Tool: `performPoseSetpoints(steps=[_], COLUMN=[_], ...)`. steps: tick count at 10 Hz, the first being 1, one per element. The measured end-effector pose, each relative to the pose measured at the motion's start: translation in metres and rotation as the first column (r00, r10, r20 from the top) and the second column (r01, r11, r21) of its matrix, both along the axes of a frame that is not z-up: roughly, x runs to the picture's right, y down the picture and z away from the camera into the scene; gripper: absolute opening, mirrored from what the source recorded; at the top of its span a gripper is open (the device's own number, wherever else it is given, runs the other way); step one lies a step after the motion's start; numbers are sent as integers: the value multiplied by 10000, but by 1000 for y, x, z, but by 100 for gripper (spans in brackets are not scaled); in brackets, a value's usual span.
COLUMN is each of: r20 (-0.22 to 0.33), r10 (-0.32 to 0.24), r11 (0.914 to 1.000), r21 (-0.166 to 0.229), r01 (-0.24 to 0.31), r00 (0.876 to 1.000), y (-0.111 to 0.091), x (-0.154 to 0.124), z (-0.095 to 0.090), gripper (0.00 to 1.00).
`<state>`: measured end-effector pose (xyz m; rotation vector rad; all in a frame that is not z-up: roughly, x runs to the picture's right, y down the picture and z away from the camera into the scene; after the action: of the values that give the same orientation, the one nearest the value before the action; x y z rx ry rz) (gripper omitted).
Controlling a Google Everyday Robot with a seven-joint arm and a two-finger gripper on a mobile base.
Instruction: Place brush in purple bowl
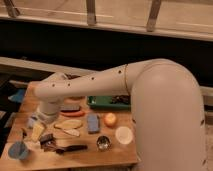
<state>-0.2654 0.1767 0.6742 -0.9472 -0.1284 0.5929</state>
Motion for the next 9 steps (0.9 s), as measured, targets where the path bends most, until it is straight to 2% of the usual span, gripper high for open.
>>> performPoseSetpoints(steps=[2, 4, 9], r20=[-253, -513, -514], r10=[1, -51, -77], r11=[10000, 10000, 9999], r21=[89, -80, -93], r01=[1, 47, 72], r00=[9997, 9987, 9986], y=[1, 12, 12], x=[7, 17, 17], z=[14, 27, 26], gripper=[80, 80, 80])
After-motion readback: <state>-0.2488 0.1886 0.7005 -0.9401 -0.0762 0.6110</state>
